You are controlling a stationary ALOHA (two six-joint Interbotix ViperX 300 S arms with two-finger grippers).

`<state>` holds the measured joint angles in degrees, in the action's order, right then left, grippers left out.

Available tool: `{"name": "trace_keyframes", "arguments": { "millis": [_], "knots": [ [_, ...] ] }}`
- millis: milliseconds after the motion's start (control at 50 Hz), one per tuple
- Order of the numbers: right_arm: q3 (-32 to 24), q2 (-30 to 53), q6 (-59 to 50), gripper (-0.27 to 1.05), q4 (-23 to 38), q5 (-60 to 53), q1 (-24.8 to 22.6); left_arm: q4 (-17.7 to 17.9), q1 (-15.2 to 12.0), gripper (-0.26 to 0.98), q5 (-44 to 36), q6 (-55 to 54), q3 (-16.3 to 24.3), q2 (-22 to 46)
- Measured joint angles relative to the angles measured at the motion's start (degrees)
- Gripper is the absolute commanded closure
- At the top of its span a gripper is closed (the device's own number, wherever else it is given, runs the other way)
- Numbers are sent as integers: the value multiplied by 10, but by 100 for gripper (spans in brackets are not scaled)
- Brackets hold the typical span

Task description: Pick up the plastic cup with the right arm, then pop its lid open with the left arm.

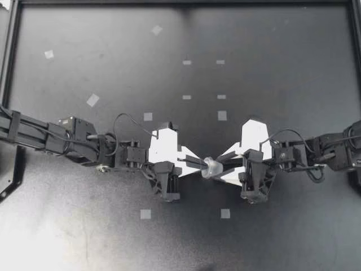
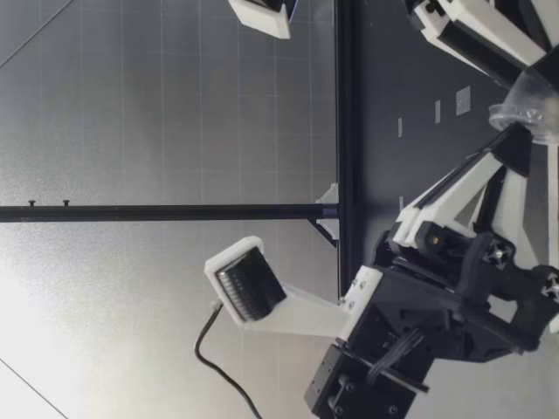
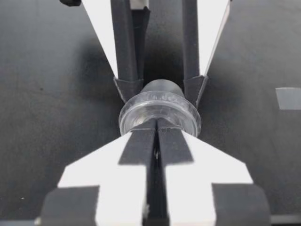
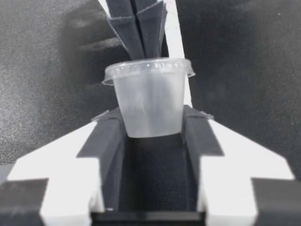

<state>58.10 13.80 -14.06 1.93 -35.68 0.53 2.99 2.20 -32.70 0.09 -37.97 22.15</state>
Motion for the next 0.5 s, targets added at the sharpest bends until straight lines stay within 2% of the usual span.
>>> {"name": "trace_keyframes", "arguments": {
  "millis": [240, 400, 500],
  "knots": [
    [10, -7, -2, 48, 1, -15, 0, 1, 1, 73, 0, -17, -10, -16],
    [55, -58, 1, 48, 1, -98, -1, 4, 1, 72, -4, -66, -49, -96],
    [87, -95, 9, 48, 1, -184, -1, 33, 2, 69, -18, -139, -83, -141]
  ]
}}
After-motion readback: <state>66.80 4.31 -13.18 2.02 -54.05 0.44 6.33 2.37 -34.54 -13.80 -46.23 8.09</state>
